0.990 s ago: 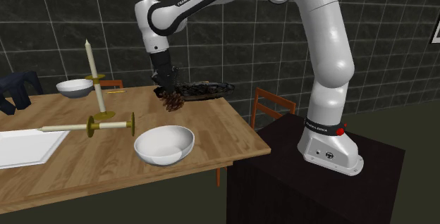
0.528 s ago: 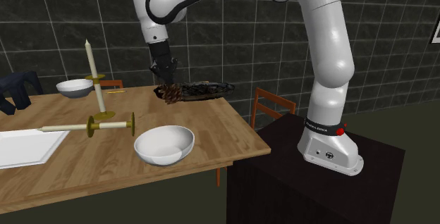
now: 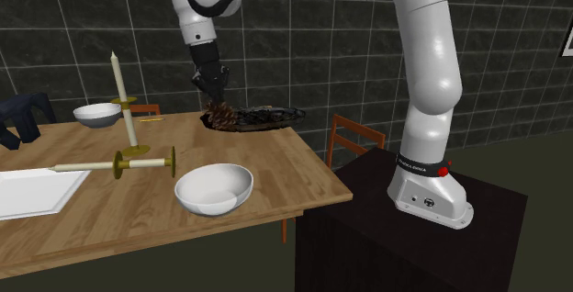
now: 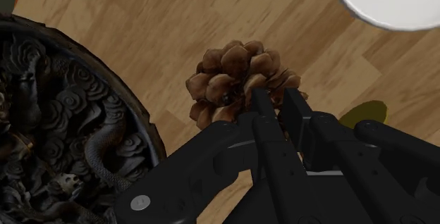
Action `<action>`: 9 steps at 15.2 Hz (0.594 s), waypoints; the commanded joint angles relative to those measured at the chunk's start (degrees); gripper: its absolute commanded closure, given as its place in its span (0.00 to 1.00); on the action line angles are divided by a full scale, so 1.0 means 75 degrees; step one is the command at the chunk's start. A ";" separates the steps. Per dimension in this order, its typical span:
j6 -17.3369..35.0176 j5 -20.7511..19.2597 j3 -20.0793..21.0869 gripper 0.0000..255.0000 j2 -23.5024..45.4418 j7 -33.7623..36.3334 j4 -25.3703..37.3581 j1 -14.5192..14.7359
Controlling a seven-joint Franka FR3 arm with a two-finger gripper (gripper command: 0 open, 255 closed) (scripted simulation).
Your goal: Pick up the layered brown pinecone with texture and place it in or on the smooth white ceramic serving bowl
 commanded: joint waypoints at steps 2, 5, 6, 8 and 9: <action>-0.0018 0.0124 0.0187 1.00 -0.0258 0.0414 -0.0250 0.0239; -0.0069 0.0240 0.0380 1.00 -0.0453 0.0843 -0.0407 0.0497; -0.0091 0.0275 0.0446 1.00 -0.0504 0.0990 -0.0440 0.0587; -0.0143 0.0340 0.0577 1.00 -0.0585 0.1290 -0.0477 0.0772; -0.0172 0.0369 0.0643 1.00 -0.0615 0.1442 -0.0481 0.0867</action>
